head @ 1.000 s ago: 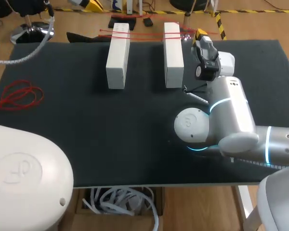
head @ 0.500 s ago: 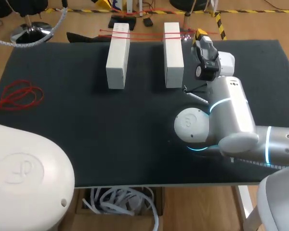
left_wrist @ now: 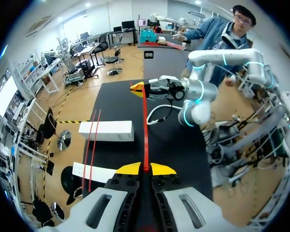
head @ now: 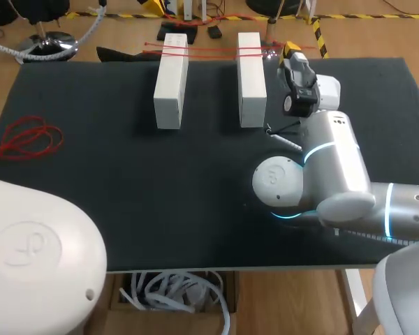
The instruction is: Grab the tape and strap the tape.
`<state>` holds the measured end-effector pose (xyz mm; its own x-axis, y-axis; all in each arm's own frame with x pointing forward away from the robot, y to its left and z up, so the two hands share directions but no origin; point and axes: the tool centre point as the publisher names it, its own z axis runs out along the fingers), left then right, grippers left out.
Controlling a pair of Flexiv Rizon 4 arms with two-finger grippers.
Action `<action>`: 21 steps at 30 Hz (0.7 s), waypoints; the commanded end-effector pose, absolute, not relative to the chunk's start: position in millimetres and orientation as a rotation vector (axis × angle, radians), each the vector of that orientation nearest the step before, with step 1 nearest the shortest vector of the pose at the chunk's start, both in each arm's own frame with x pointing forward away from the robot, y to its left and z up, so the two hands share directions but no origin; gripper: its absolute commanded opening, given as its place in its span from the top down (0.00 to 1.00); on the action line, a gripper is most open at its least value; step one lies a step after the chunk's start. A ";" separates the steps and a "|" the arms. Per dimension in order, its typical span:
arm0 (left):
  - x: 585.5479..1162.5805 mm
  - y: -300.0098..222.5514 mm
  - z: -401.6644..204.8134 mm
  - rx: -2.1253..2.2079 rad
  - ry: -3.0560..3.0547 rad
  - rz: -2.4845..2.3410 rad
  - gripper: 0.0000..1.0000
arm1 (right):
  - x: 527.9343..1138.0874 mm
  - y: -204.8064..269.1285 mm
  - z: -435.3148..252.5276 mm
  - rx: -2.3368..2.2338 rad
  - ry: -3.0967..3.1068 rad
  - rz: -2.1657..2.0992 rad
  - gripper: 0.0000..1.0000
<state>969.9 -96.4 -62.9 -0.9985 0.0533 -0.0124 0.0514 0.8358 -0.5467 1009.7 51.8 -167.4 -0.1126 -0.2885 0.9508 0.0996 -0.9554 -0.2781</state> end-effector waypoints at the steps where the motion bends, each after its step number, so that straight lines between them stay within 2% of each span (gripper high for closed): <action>1: 968.0 -98.2 -62.1 -0.115 -3.011 0.883 1.00 | 1009.4 51.0 -165.2 -1.905 0.208 -2.151 1.00; 21: 968.0 -98.2 -62.1 -0.115 -3.011 0.883 1.00 | 1009.4 51.0 -165.2 -1.905 0.208 -2.151 1.00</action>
